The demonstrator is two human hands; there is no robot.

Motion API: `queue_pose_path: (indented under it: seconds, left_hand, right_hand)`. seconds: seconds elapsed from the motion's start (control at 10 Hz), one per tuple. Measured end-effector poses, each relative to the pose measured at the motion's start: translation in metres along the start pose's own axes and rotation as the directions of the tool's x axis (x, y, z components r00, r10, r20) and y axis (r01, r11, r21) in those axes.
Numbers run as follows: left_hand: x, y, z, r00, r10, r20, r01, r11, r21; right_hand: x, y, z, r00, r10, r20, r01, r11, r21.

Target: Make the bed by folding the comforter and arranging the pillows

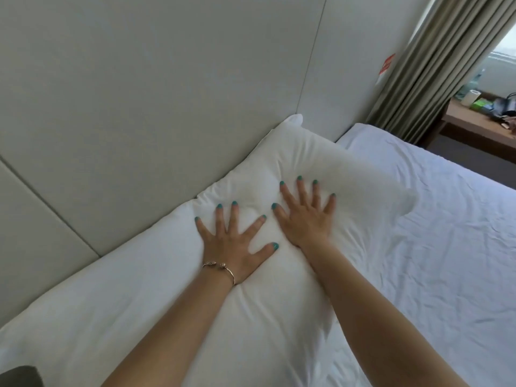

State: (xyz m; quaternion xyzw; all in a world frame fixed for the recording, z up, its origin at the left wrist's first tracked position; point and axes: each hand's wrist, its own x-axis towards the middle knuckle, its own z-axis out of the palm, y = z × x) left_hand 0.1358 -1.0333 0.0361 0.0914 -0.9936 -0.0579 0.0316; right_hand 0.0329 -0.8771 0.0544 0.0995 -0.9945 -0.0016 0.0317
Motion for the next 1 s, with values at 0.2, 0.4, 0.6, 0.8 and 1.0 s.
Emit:
queue_pose_path:
  seconds: [0.2,0.4,0.6,0.8,1.0]
  left_hand:
    - [0.003,-0.002,0.034,1.000,-0.001,0.030,-0.001,0.999,0.045]
    - [0.005,0.000,0.023,0.990,-0.017,0.139,0.021,0.999,-0.028]
    - [0.003,0.008,-0.030,0.967,-0.050,0.250,0.061,0.997,-0.038]
    - [-0.040,0.036,-0.063,0.969,-0.156,0.192,0.172,0.983,-0.067]
    - [-0.143,0.062,-0.062,0.991,-0.130,-0.012,0.129,0.989,-0.067]
  right_hand:
    - [0.000,-0.005,0.042,1.000,-0.003,-0.021,0.003,1.000,-0.002]
    - [-0.002,-0.003,0.026,0.999,-0.027,0.030,0.026,0.999,0.022]
    - [-0.050,0.009,-0.022,0.990,-0.081,0.115,0.056,0.977,0.204]
    - [-0.119,0.028,-0.041,0.984,-0.125,0.130,0.068,0.926,0.372]
    - [-0.208,0.042,-0.041,0.971,-0.216,0.100,0.127,0.825,0.550]
